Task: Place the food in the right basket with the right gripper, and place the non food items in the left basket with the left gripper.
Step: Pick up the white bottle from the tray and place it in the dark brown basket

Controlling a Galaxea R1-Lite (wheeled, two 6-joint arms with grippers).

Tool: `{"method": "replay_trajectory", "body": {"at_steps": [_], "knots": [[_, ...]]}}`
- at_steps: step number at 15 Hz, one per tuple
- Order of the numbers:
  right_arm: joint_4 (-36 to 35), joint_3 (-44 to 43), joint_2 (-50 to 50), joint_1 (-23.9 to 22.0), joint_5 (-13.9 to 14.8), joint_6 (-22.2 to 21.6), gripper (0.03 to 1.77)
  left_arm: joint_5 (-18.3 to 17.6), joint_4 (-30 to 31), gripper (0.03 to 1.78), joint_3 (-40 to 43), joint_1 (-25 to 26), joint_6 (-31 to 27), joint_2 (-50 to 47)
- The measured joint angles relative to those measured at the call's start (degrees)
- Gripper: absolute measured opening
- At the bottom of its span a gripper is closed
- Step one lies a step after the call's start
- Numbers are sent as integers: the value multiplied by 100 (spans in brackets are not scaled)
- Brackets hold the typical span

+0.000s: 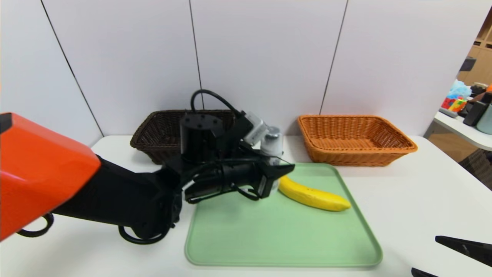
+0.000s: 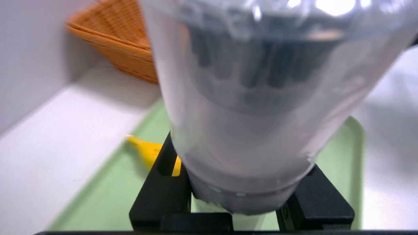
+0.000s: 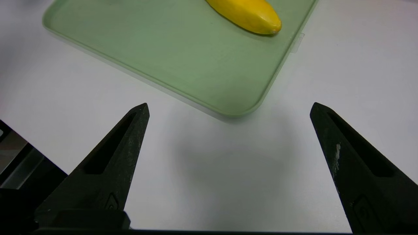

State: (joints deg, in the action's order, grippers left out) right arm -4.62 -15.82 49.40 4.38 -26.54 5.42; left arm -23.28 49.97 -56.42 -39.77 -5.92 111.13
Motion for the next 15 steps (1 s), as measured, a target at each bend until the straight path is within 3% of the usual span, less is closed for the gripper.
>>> {"method": "replay_trajectory", "body": {"at_steps": [7, 15], "knots": [[0, 0, 5, 0, -5, 13, 170, 5, -562, 67, -816, 1565, 4, -619], [0, 23, -30, 0, -2, 24, 170, 13, -1056, 67, -1792, 2954, 4, -232]]}}
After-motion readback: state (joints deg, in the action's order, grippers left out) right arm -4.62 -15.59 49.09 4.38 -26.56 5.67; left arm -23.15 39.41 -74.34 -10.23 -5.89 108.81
